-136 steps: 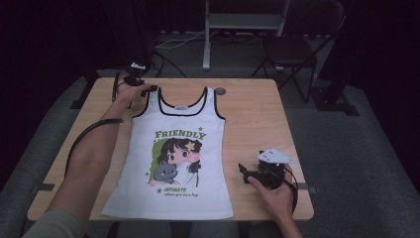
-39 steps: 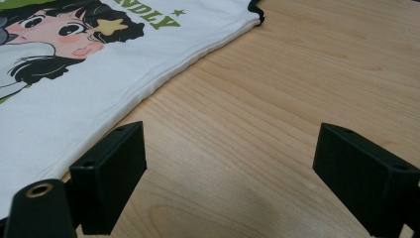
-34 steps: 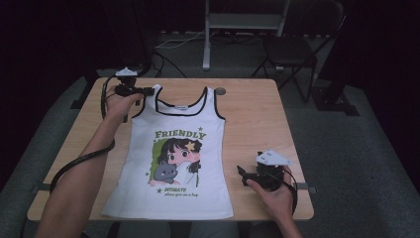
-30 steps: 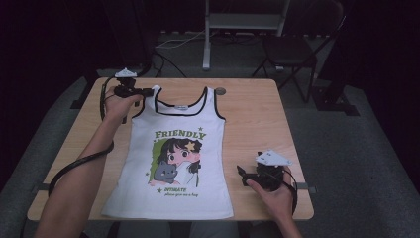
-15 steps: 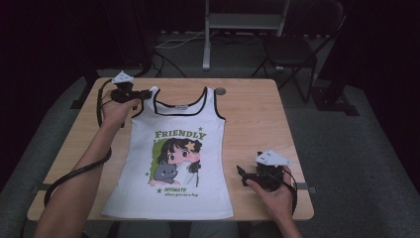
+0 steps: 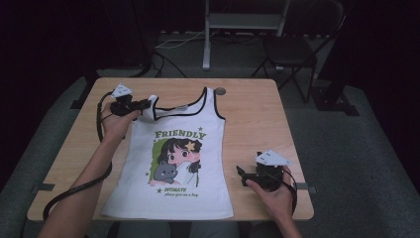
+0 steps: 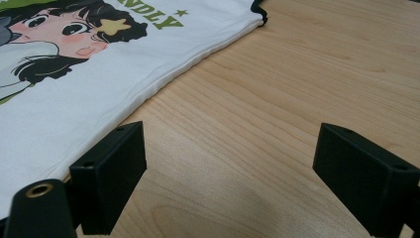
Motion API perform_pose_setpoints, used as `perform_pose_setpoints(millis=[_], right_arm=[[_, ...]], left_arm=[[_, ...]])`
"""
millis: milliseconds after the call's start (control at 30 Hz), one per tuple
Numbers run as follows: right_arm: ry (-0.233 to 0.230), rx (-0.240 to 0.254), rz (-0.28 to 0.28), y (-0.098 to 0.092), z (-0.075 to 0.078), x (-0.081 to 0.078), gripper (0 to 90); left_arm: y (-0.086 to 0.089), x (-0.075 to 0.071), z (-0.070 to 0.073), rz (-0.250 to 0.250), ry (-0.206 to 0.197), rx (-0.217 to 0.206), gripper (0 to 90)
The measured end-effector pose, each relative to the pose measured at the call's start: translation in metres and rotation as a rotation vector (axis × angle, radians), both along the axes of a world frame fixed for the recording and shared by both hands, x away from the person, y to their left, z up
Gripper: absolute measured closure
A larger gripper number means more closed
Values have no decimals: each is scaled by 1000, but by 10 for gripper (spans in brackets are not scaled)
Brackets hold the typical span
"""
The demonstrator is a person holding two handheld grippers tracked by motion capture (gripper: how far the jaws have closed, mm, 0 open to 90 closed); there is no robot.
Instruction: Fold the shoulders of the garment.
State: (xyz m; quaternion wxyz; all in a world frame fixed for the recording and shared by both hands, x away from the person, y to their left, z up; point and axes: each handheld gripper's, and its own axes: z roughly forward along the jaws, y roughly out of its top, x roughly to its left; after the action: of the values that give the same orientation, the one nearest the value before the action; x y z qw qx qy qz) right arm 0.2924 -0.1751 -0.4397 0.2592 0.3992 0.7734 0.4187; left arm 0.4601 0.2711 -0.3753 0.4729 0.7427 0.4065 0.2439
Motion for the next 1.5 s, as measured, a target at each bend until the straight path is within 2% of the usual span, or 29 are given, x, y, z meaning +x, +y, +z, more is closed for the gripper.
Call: perform_pose_setpoints(millis=[167,433,633,767,1000,1200,1300,1500], right_arm=[[-1,1,2,0,0,0,124],[1,-1,2,1,0,0,124],[2,0,2,1,0,0,124],[2,-1,4,1,0,0,124],[2,0,1,1,0,0,124],[3,0,1,1,0,0,124],[5,1,2,1,0,0,124],[5,0,1,1,0,0,124]], left_arm=[[-2,-11,-8,-7,-1,2,854],[-2,-24,-29,-7,20,-12,848],[-1,-32,-35,-13,19,-16,845],[-2,-37,-37,-32,15,10,822],[-5,-43,-46,-78,40,41,797],[1,-52,-50,-101,51,61,771],[4,-59,-51,-120,59,83,750],[7,-76,-52,-167,67,99,676]])
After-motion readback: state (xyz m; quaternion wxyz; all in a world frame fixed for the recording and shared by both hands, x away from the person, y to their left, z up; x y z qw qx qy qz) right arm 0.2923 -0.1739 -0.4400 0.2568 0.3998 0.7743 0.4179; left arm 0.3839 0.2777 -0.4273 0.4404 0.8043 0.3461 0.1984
